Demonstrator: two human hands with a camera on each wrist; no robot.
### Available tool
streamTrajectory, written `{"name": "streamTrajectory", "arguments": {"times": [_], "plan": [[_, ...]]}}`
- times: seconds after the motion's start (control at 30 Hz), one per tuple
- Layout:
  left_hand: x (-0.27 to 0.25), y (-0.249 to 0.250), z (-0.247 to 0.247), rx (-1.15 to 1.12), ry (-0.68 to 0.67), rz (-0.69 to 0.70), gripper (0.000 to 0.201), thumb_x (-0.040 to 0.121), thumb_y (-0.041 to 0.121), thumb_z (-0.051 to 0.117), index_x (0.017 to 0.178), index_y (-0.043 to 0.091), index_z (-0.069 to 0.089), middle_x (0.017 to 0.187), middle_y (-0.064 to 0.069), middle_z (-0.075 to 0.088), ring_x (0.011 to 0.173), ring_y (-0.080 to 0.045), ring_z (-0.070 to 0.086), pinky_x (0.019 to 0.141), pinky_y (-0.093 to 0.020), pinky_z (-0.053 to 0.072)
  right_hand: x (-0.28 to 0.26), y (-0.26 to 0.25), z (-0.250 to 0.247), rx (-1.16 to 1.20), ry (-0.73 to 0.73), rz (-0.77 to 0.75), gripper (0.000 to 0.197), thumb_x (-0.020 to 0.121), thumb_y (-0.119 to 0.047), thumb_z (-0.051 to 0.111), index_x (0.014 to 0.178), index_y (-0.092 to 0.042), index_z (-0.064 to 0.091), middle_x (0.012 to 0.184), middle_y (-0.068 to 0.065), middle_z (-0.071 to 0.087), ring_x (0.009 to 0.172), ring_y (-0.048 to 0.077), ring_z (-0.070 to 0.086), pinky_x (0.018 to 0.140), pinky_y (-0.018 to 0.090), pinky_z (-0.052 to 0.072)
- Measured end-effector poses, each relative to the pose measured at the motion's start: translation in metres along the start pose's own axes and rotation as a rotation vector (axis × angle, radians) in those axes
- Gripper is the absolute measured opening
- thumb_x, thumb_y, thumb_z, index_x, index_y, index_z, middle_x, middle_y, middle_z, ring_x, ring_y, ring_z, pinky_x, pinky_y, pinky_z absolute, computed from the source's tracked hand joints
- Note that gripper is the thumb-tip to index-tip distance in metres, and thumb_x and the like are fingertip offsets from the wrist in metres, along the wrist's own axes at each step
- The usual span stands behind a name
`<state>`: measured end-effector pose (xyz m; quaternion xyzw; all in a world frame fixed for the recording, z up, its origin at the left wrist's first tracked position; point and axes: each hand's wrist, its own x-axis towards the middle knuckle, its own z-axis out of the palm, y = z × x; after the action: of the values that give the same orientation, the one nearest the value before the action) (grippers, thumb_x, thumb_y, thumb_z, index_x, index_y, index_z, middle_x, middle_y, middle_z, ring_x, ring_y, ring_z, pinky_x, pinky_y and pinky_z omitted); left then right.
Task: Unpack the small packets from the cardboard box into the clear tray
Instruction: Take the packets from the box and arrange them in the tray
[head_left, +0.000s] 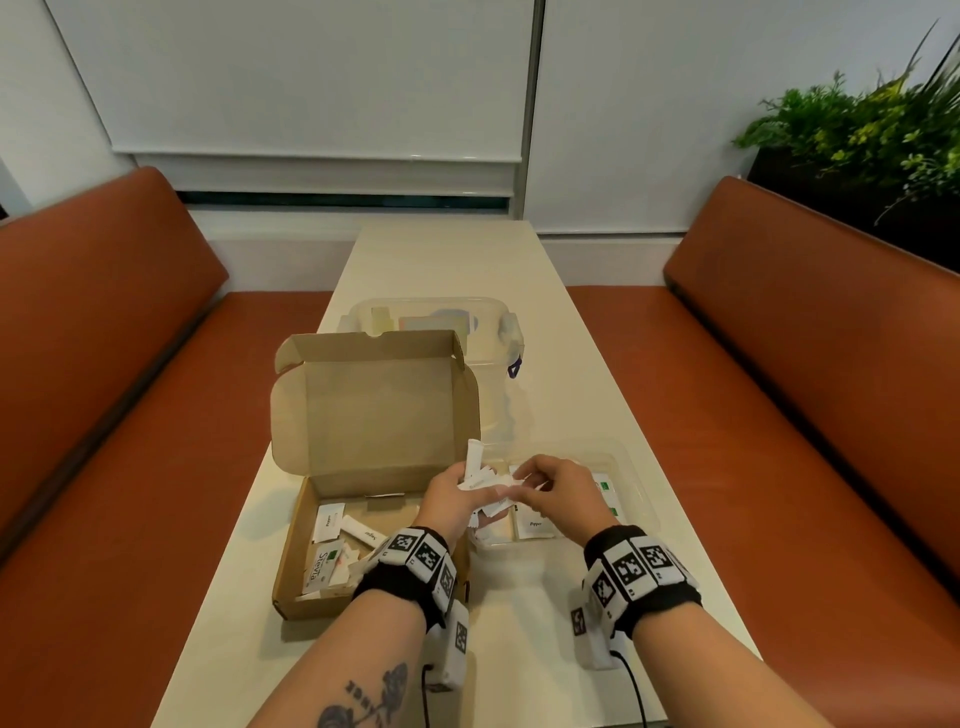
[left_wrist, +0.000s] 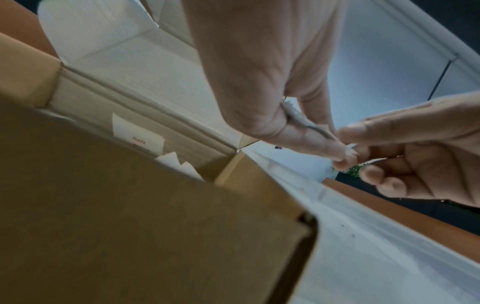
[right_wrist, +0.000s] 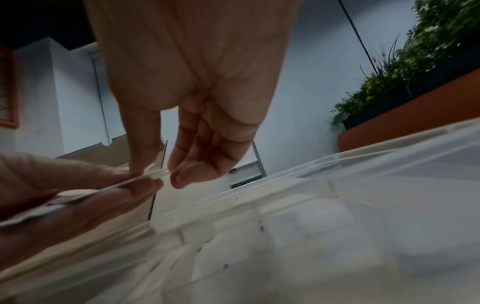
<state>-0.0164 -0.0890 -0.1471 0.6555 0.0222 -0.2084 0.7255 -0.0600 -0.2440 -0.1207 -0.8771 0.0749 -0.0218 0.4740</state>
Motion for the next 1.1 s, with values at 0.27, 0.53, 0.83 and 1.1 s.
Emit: {"name": "streamTrajectory", "arguments": {"times": [0.27, 0.53, 0.83, 1.1], "plan": [[0.0014, 0.0040, 0.0029, -0.255, -0.009, -0.103, 0.010, 0.094, 0.004, 0.054, 0.101, 0.002, 0.062, 0.095, -0.018, 0.066, 0.083, -0.031, 0.066, 0.060, -0.036, 0.060, 0.0012, -0.0037, 0.0026, 0.113, 0.005, 0.048, 0.023, 0.069, -0.006, 0.081, 0.084, -0.008, 0.063, 0.066, -0.003, 0.055, 0.057, 0.010, 0.053, 0.065, 0.030, 0.054], [0.0016, 0.0038, 0.0008, -0.176, -0.009, -0.134, 0.019, 0.093, -0.002, 0.052, 0.108, 0.008, 0.059, 0.102, -0.014, 0.065, 0.094, -0.031, 0.064, 0.062, -0.035, 0.058, -0.0002, 0.0015, 0.0062, 0.047, -0.009, 0.054, 0.015, 0.073, -0.008, 0.077, 0.081, -0.011, 0.066, 0.083, 0.003, 0.067, 0.071, 0.012, 0.062, 0.074, 0.029, 0.056], [-0.0020, 0.0060, 0.0016, -0.188, -0.020, -0.149, 0.022, 0.095, -0.005, 0.046, 0.112, 0.004, 0.056, 0.104, -0.019, 0.061, 0.094, -0.033, 0.061, 0.063, -0.038, 0.057, 0.0000, -0.0038, 0.0078, -0.127, -0.049, -0.075, 0.036, 0.073, -0.013, 0.078, 0.105, -0.026, 0.069, 0.101, -0.008, 0.056, 0.085, 0.005, 0.058, 0.070, 0.014, 0.046], [-0.0035, 0.0041, 0.0035, -0.121, -0.012, -0.125, 0.021, 0.093, -0.009, 0.046, 0.109, 0.003, 0.053, 0.107, -0.023, 0.056, 0.095, -0.035, 0.059, 0.059, -0.032, 0.059, -0.0005, 0.0017, 0.0070, -0.175, -0.041, -0.073, 0.032, 0.074, -0.015, 0.078, 0.103, -0.024, 0.067, 0.101, -0.007, 0.060, 0.086, 0.006, 0.060, 0.075, 0.012, 0.046]]}}
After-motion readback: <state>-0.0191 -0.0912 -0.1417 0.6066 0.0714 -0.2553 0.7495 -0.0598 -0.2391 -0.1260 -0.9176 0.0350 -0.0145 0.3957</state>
